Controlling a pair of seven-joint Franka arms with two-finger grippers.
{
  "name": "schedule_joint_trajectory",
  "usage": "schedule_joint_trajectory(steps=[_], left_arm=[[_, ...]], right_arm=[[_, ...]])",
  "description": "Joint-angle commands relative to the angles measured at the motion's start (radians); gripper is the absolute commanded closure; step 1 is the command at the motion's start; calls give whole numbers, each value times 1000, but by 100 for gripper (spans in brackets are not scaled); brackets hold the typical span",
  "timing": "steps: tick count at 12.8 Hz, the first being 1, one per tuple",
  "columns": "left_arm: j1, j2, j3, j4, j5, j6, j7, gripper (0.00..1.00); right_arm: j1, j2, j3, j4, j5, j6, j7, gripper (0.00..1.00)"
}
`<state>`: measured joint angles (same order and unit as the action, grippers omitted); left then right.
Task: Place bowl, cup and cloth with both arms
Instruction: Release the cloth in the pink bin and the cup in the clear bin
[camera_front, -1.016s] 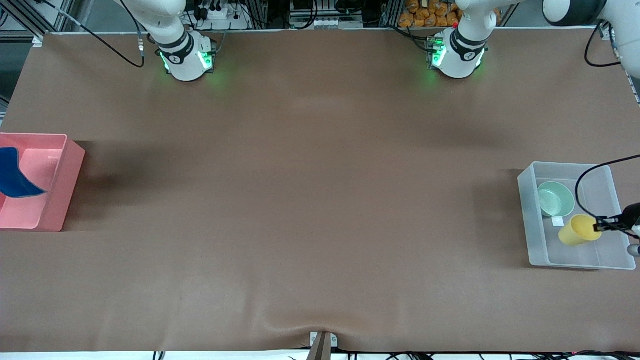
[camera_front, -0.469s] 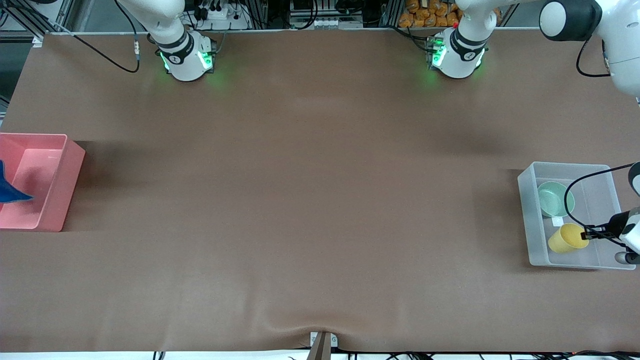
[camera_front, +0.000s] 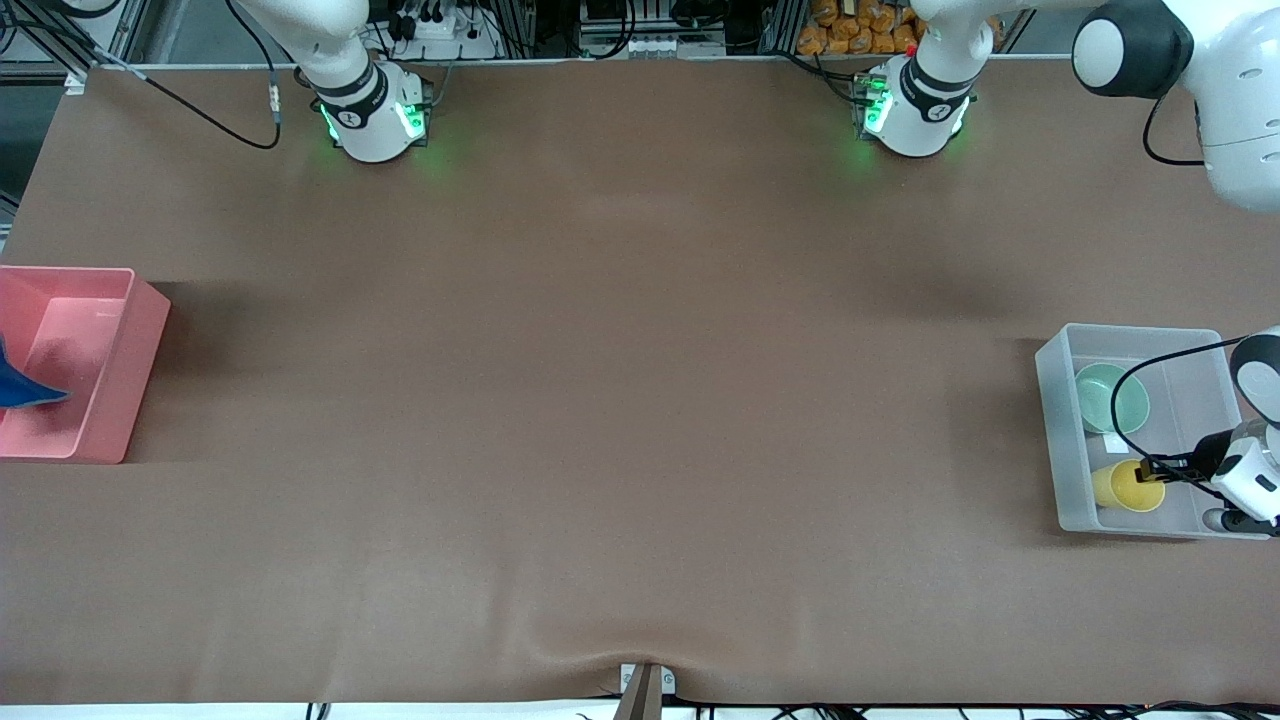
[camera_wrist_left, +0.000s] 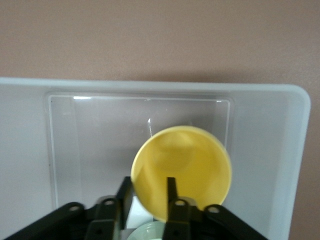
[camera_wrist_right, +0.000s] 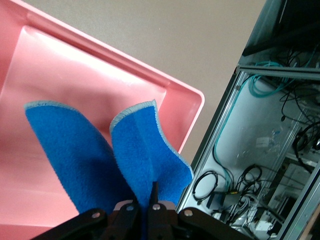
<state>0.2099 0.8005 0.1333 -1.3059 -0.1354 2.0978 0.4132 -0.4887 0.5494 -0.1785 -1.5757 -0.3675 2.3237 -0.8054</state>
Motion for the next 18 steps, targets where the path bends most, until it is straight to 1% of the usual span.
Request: schedule_joint_trajectory(steps=[1,3,4,5,6,7,9,11,12,13,15,16,17,18], left_arm=[[-1,-6,3,25,-16,-8,22,43],[-38,-53,8,20,8,-18,18,30],[-62,-85,9,5,49,-34,10,25],[-66,-118,8,-1,95,-73,10,22],[-66,-139,6,-4,109,-99,9,15],[-76,-158,6,-6,109,-132,-5,0],[-133,-185,22,-12,111,-195,-120,0],[-219,-199,64,-10,111,-237,-288,0],[-251,-213,72,-7,112,-242,-379,0],[-277,-230,72,-7,117,-251,-463,0],[-287,-282,57,-9,134,-292,-478,0],[-284,-315,28,-12,134,-333,-453,0],[-279,-355,10,-25,129,-382,-426,0],[-277,-401,2,-44,123,-404,-416,0]], right_arm=[[-28,43,22,23,35,43,-43,100],[-21,55,22,23,48,51,-43,99],[-13,53,22,23,48,46,-40,44],[-10,47,25,23,54,40,-31,0],[-4,29,34,22,67,13,-32,0],[13,2,39,28,76,-79,-28,0],[70,-73,39,29,91,-238,7,0],[122,-133,39,28,97,-378,93,0],[140,-156,39,28,128,-442,116,0],[162,-186,39,26,184,-508,118,0],[183,-232,39,23,264,-602,133,0],[199,-252,39,22,289,-644,168,0],[220,-273,39,22,297,-677,222,0],[254,-298,39,20,297,-710,283,0]])
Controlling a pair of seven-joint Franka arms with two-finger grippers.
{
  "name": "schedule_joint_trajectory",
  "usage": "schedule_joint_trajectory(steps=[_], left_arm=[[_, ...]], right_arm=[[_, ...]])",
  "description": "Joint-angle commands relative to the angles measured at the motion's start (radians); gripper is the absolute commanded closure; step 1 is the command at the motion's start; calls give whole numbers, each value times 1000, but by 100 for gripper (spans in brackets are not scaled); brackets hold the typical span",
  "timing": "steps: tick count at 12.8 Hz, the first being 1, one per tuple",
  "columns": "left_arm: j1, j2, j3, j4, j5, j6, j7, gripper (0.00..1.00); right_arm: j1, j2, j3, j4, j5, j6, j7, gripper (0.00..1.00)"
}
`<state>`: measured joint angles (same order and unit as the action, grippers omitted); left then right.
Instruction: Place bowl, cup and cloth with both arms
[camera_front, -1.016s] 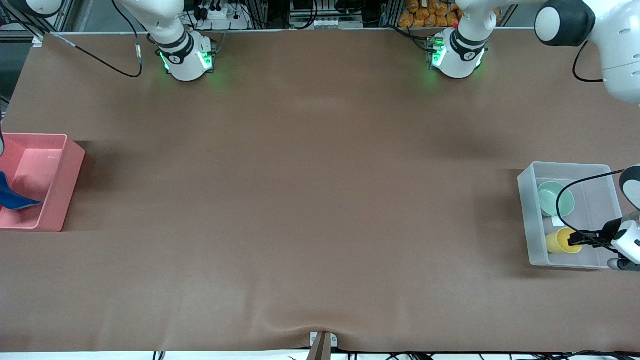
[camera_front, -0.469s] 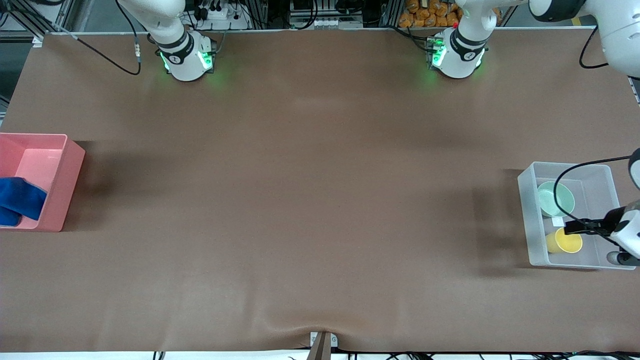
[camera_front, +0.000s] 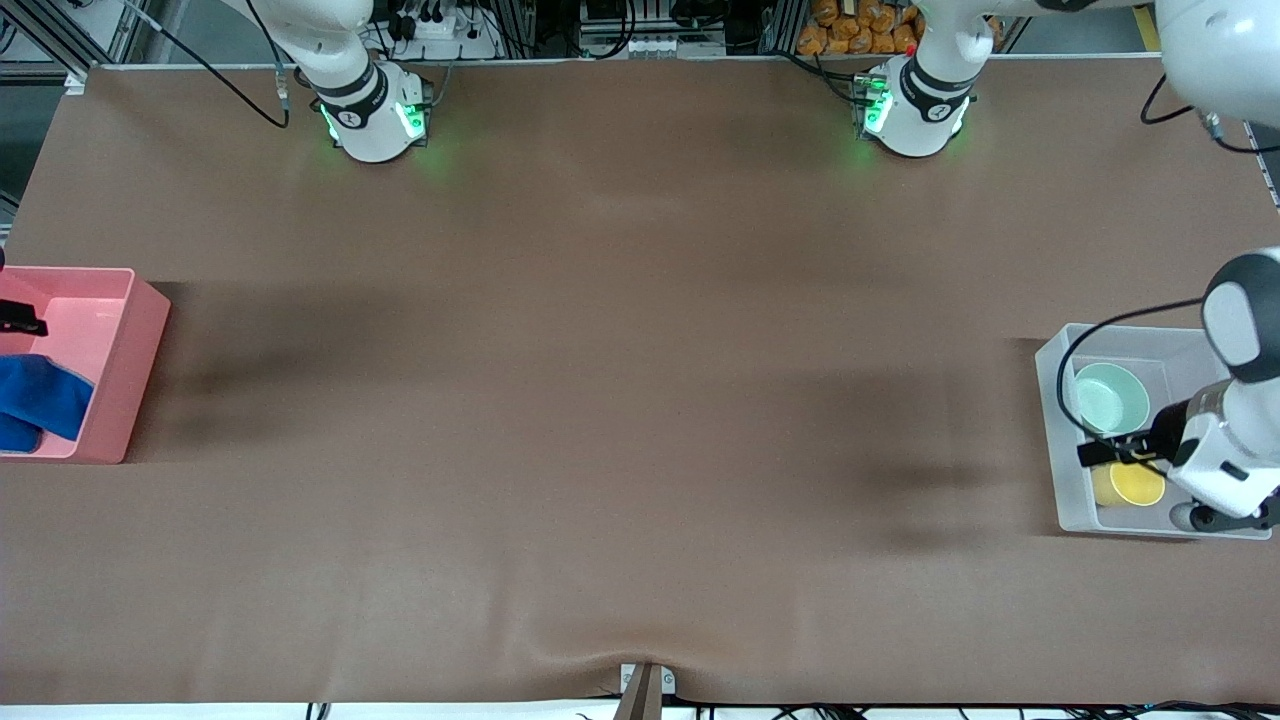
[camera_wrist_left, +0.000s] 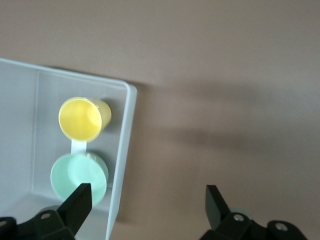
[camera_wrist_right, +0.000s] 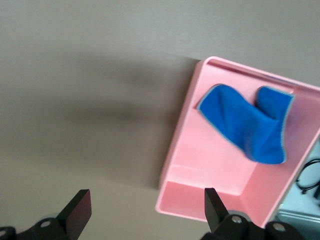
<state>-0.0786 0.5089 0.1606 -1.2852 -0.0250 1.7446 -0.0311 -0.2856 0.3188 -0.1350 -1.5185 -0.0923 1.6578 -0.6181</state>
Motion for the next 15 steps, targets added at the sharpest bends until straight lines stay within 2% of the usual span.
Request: schedule_joint_trajectory(steps=[1,2,5,7,9,10,11,12,13,15], left_arm=[[11,-159,-27,-87,8,-80,40,0],[13,-214,-39,-133,-1,-108,63,0],[16,-436,-56,-371,-7,-97,100,0],[23,-545,-56,-460,-19,-70,148,0],[20,-567,-56,-456,-52,-63,148,0],[16,-544,-55,-413,-52,-60,146,0],[16,-517,-55,-386,-52,-60,146,0],[17,-503,-55,-366,-47,-57,146,0],[19,-488,-53,-327,-44,-56,148,0],[11,-457,-55,-270,-36,-57,132,0]], right_arm=[[84,-93,-5,-37,22,-79,159,0],[127,-119,-5,-37,22,-111,235,0],[244,-179,-5,-35,22,-180,438,0],[267,-217,-3,-35,49,-200,518,0],[292,-260,-3,-35,100,-201,613,0],[295,-276,-3,-34,126,-201,624,0],[283,-285,24,-35,150,-204,655,0],[258,-302,66,-35,151,-231,696,0],[247,-314,80,-35,151,-243,716,0],[241,-337,80,-35,151,-279,722,0]])
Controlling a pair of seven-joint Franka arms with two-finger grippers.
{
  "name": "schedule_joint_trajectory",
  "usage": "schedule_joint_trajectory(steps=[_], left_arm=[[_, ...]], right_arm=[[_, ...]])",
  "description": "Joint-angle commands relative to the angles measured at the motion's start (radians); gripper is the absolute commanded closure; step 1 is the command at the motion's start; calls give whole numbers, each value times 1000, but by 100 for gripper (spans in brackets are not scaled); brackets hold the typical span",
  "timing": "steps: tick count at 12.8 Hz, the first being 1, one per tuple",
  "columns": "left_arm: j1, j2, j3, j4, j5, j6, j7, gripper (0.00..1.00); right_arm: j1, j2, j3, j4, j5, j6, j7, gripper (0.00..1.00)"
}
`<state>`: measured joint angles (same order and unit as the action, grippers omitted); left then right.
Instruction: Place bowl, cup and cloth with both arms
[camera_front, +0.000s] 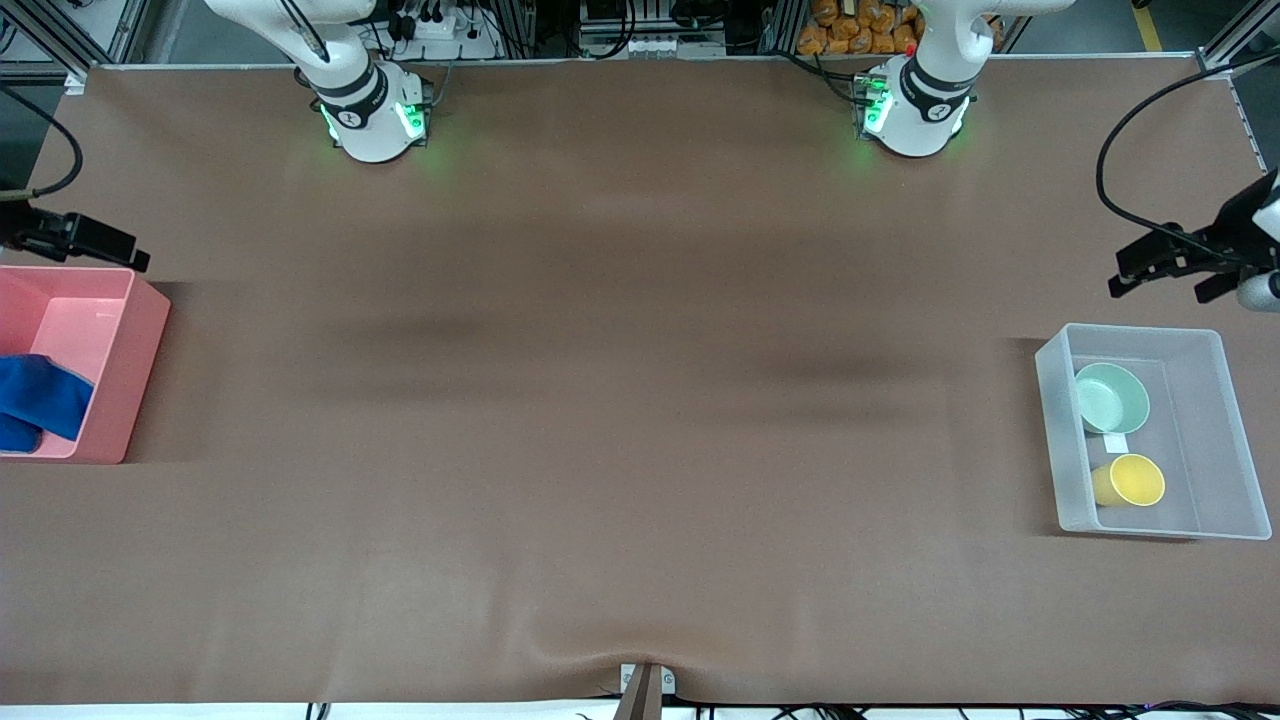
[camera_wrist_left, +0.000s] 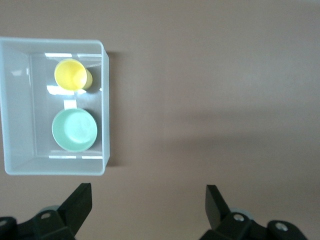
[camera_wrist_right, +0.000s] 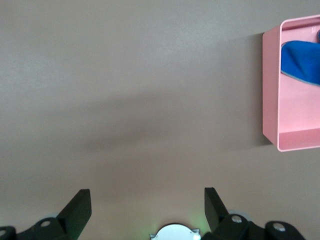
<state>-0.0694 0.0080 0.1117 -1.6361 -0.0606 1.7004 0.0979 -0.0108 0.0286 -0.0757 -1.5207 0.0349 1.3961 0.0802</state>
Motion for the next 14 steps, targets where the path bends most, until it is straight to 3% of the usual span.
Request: schedule_joint_trajectory(steps=[1,6,14], left_arm=[[2,43,-12,78,8,-18,-3,0],[5,33,-64,78,8,-21,-20,0],[5,43,-64,88,10,-21,-37,0]], right_arm=[[-41,-58,22,-33,23,-26,23,0],[-46,-62,28,-24,11,-38,9,0],[-46,-55,25,-12,28,-5,13,0]])
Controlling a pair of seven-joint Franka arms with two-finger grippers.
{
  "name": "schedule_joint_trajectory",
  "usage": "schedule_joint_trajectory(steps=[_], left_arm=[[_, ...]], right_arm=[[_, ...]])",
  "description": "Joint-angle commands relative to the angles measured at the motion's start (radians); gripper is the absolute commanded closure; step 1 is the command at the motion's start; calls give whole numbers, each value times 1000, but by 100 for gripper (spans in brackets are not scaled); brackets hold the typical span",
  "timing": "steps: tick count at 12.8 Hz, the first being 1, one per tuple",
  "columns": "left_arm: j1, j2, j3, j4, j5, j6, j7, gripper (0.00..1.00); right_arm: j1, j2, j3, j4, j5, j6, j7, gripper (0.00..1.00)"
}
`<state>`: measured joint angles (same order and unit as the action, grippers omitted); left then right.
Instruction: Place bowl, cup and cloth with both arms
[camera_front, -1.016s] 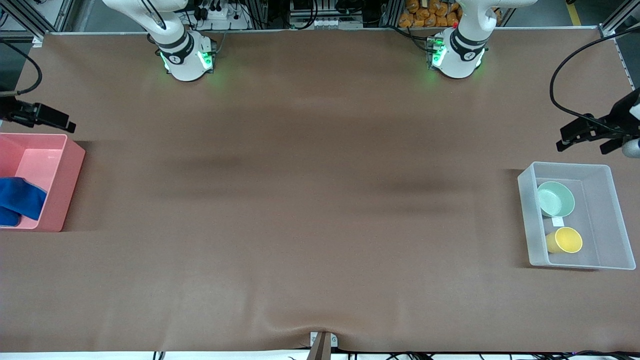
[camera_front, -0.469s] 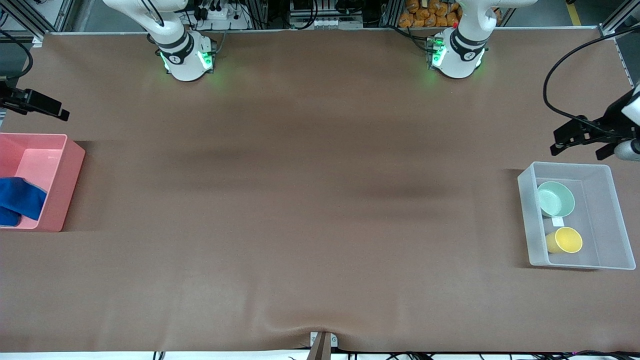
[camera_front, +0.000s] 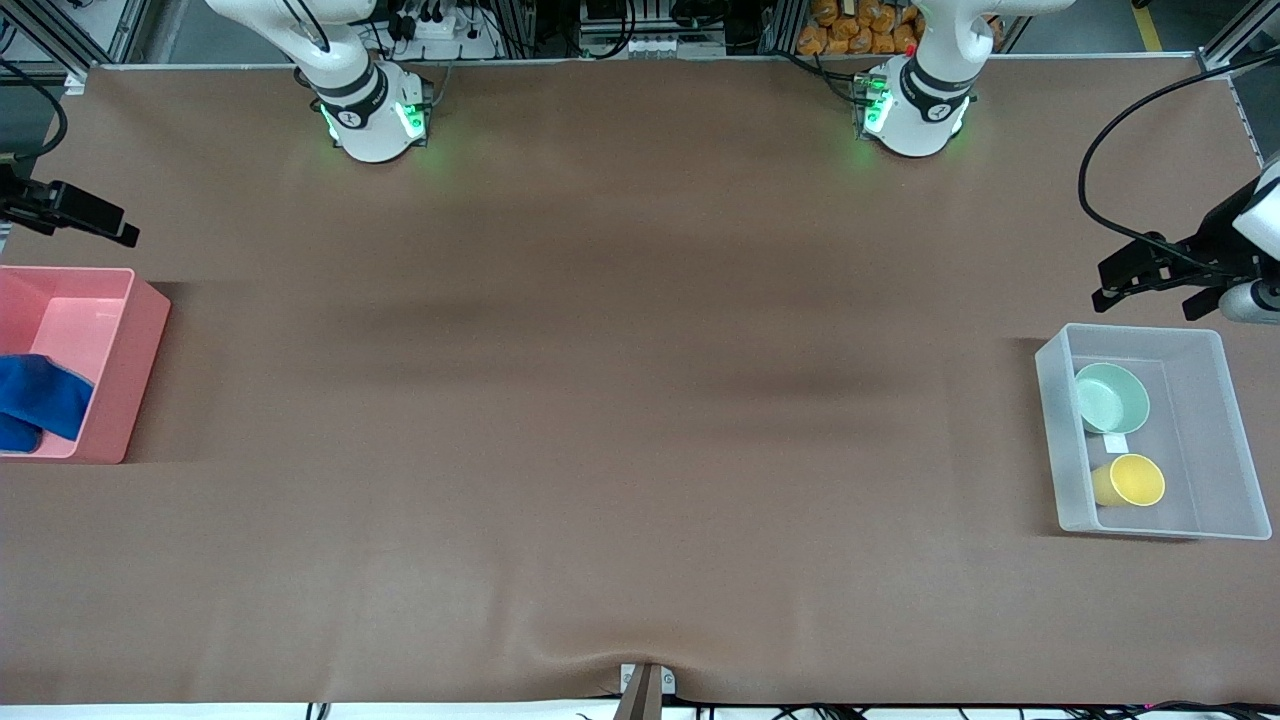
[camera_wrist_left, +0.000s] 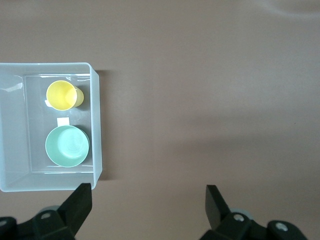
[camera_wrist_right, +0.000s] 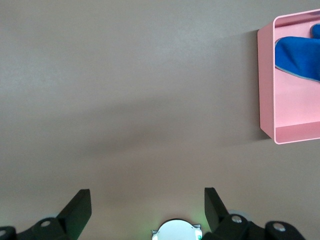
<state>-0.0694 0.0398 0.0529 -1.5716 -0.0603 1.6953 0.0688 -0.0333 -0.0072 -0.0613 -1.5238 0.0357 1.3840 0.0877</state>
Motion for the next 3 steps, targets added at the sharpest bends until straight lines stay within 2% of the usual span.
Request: schedule_joint_trajectory(steps=[1,3], left_arm=[[6,11,-5,24,10,-16,-9,0],[10,11,-5,22,10,-16,-7,0]], right_arm=[[-22,-10,11,25,27,4,9,0],[-14,-7,15,37,24,4,10,0]])
